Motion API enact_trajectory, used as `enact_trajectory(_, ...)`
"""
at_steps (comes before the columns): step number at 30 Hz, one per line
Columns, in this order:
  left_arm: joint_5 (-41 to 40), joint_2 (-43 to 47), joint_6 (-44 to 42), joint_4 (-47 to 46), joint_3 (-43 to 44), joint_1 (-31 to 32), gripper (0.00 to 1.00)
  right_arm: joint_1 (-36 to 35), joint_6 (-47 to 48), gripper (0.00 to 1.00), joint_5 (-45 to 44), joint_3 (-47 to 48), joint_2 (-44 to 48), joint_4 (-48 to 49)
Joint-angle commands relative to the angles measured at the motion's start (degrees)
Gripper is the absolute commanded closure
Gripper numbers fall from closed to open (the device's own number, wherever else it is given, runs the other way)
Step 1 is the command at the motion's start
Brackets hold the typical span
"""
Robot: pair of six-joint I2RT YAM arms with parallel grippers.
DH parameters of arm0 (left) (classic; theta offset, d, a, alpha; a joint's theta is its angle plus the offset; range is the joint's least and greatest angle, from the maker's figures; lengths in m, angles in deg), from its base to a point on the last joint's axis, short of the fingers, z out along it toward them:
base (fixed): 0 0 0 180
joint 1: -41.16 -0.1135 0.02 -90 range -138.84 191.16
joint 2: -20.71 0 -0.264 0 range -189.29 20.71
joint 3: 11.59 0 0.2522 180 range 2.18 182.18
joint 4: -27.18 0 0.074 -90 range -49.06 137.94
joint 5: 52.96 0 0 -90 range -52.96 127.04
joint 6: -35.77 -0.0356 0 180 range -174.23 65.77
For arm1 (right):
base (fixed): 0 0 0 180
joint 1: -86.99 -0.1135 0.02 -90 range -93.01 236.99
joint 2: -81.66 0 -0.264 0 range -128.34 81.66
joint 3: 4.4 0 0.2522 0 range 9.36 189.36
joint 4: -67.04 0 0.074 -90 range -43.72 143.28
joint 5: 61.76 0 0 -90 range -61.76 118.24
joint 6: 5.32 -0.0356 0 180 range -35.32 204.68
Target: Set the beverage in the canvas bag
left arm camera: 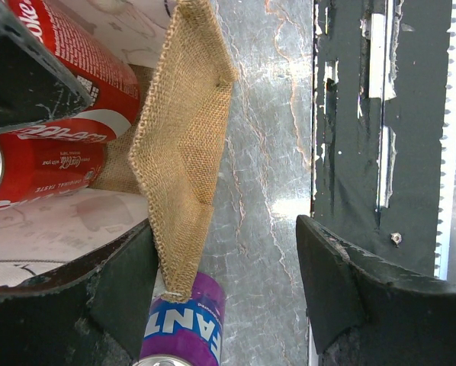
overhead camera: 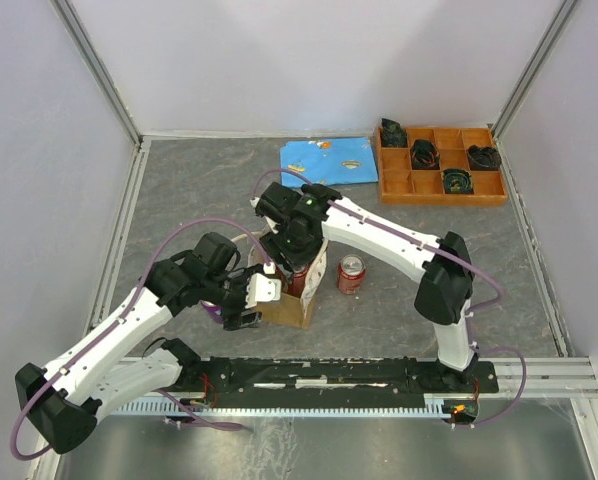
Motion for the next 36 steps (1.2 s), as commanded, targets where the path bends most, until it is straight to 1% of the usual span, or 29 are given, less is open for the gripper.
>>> enact_trajectory(1,1.39,0.14,-0.88,1.5,0.27,0.21,0.24,-0.19,1.34,1.0,-2.97,-0.03,-0.48,2.8)
enact_trajectory(16,1.56,0.67,0.66,0.8,-0.25,0.24,0.24,-0.65,2.2,1.0,-5.65,-2.91,-1.93,3.12)
enact_trajectory(19,1.5,0.77,0.8,0.75,-0.27,0.24,0.24,-0.86,2.02,1.0,-5.93,-0.57,-1.42,2.25)
enact_trajectory(26,1.46,1.14,0.7,0.77,-0.66,0.3,0.24,-2.31,2.91,1.0,-7.84,12.08,-1.7,-4.92)
enact_trajectory(28,1.44,1.1,0.46,0.78,-0.75,0.32,0.24,-2.62,3.34,1.0,-7.66,14.43,-2.13,-6.59)
enact_trajectory(31,1.52,0.98,0.2,0.75,-0.85,0.25,0.24,-3.09,3.8,1.0,-6.83,15.49,-2.59,-7.31)
enact_trajectory(36,1.52,0.97,0.17,0.49,-1.02,0.26,0.24,-3.66,4.38,1.0,-5.09,13.39,-3.64,-6.03)
